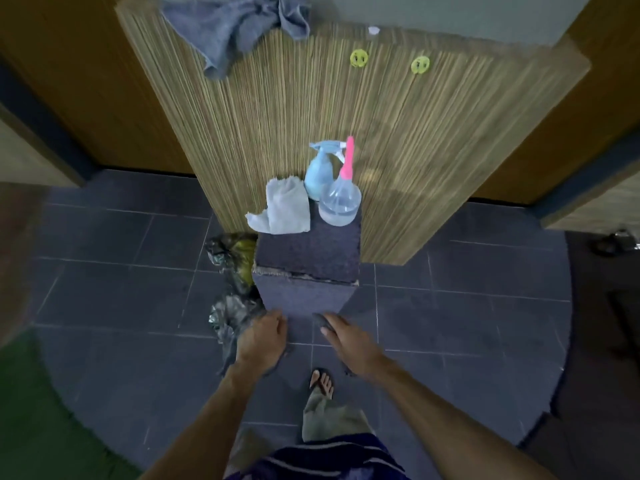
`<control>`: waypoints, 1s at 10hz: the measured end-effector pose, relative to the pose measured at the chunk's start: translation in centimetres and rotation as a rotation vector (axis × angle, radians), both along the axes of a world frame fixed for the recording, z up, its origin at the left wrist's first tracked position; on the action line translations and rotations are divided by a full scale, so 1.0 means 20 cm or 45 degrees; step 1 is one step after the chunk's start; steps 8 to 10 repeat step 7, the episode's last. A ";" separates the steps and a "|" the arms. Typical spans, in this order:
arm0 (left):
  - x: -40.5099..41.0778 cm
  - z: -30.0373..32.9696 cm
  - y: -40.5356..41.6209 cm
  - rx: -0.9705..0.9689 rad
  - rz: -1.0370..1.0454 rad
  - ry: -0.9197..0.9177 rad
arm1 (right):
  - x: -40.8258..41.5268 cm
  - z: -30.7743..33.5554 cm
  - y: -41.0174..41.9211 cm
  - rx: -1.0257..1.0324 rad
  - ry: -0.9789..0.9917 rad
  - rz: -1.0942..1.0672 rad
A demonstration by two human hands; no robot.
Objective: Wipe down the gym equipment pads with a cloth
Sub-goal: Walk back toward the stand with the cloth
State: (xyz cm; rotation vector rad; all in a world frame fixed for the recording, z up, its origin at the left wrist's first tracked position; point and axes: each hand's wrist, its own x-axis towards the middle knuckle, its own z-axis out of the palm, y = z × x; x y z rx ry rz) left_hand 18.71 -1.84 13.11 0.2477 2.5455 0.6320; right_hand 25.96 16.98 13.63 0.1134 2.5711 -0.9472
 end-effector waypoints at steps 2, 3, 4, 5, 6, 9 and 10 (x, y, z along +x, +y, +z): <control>-0.60 -0.19 0.08 -0.088 -0.144 0.380 | -0.68 -0.24 0.27 0.350 0.247 0.796; -0.83 -0.37 0.08 -0.155 -0.312 0.452 | -0.91 -0.43 0.35 0.398 0.345 1.028; -0.94 -0.58 0.06 -0.170 -0.474 0.484 | -1.07 -0.61 0.39 0.441 0.593 1.097; -0.94 -0.75 0.02 -0.176 -0.530 0.532 | -1.13 -0.72 0.40 0.479 0.697 1.151; -0.93 -0.82 0.01 -0.082 -0.508 0.592 | -1.16 -0.76 0.41 0.417 0.635 1.225; -0.94 -0.81 0.03 -0.005 -0.457 0.623 | -1.19 -0.74 0.41 0.418 0.596 1.220; -0.94 -0.81 0.03 -0.005 -0.457 0.623 | -1.19 -0.74 0.41 0.418 0.596 1.220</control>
